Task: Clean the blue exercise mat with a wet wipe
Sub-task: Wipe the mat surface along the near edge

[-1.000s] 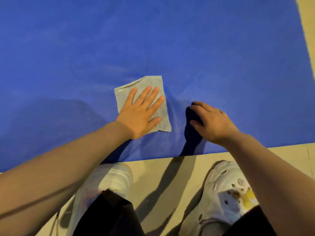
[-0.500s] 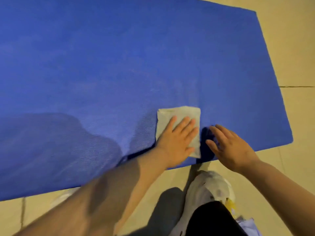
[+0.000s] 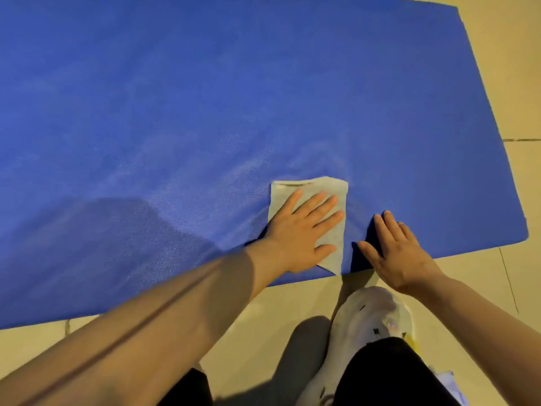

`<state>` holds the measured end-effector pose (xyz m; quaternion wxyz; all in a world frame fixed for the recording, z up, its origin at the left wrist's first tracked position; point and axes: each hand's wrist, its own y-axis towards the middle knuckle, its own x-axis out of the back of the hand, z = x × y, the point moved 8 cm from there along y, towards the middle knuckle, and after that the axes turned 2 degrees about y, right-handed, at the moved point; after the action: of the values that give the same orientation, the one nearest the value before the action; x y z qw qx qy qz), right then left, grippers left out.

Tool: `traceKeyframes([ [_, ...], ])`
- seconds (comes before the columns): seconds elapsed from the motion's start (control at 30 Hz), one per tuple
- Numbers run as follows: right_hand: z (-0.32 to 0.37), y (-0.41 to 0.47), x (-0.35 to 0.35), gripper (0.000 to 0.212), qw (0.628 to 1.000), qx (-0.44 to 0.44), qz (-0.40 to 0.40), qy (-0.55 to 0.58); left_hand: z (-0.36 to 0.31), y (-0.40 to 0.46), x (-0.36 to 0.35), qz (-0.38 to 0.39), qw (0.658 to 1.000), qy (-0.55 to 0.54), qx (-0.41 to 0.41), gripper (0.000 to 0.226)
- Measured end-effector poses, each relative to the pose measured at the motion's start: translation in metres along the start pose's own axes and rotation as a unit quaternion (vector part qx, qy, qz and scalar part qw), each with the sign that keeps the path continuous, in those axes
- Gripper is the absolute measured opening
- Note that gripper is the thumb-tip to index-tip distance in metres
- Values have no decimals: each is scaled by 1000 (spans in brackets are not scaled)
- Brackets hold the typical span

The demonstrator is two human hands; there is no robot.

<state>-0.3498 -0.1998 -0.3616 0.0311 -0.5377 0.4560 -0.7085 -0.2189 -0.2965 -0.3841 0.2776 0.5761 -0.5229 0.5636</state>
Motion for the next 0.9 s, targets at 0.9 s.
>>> traceKeyframes([
  [0.9,6,-12,7,116,994,7,-1,-106,4,-17,13,106,991,-51,64,70],
])
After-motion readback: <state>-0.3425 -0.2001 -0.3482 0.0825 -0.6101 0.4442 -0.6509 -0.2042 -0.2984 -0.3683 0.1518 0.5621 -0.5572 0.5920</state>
